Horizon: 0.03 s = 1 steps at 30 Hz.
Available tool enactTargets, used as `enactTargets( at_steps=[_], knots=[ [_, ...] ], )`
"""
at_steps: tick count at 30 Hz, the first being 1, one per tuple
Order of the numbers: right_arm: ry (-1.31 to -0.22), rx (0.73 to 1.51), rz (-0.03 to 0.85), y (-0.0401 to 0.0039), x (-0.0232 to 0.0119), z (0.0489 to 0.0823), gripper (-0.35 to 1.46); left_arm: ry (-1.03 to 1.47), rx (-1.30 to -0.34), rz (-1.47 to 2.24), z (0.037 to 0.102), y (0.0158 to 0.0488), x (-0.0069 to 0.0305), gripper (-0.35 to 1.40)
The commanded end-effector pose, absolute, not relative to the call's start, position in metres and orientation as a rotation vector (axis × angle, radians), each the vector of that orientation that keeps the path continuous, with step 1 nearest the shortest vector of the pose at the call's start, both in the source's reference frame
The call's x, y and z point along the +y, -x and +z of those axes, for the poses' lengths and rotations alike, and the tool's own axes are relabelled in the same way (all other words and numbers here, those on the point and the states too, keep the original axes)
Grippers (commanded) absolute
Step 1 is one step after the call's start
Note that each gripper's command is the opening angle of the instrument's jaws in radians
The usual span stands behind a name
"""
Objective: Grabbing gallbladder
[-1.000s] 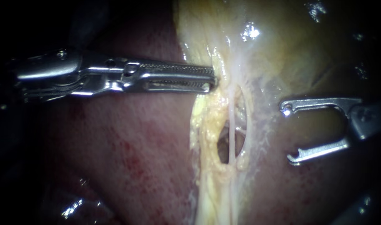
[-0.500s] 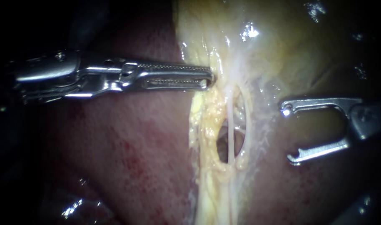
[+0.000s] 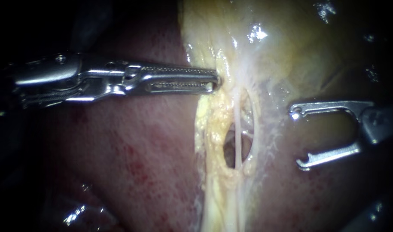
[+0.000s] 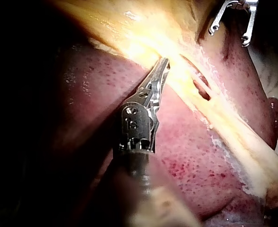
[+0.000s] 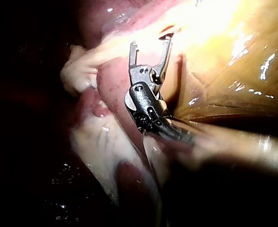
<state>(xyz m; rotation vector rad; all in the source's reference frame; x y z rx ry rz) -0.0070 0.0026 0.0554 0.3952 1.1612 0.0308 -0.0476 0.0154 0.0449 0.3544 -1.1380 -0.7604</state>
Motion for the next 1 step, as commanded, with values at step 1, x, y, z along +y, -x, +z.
enactTargets(
  at_steps=[1],
  knots=[
    [-0.395,1.161,0.031,0.0070,0.0026,0.0554,0.58,-0.354,-1.138,-0.761,0.0450,0.0476,0.0154,-0.35]
  ],
)
